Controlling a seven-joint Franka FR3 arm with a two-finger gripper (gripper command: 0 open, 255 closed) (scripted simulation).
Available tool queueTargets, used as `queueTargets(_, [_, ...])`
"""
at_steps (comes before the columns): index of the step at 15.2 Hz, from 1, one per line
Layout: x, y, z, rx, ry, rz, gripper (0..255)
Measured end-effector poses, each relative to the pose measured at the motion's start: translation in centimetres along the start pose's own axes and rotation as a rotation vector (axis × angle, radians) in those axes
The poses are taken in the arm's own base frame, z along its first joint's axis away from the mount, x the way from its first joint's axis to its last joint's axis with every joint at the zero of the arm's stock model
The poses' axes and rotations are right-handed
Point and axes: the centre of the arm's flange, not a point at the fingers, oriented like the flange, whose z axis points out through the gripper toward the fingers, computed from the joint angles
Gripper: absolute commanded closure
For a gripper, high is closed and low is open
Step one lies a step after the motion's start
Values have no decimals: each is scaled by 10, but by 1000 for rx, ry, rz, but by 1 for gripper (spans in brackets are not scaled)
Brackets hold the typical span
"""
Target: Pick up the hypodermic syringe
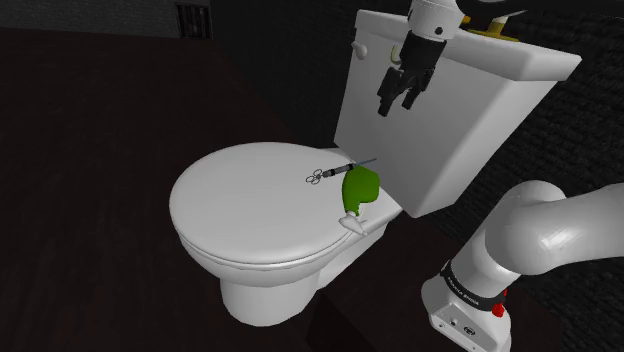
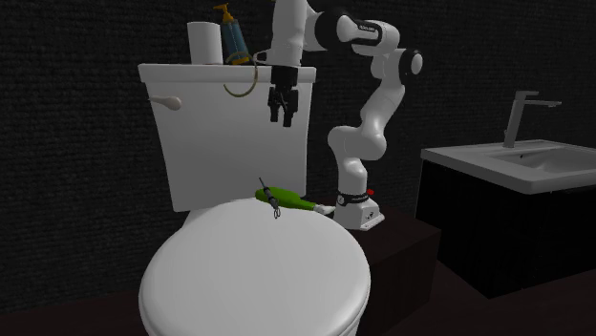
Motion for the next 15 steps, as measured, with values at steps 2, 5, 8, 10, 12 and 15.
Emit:
queueTargets(2, [3,-1,4,-2,1,-44,0])
queueTargets(5, [18,-9,34,-11,5,-316,0])
queueTargets(8, [30,-24,69,-21,10,-636,0])
queueTargets(10, [34,-35,93,-28,14,-854,0])
queueTargets(12, [39,-49,114,-35,19,-1072,0])
queueTargets(15, [41,-64,144,-45,24,-1357,0])
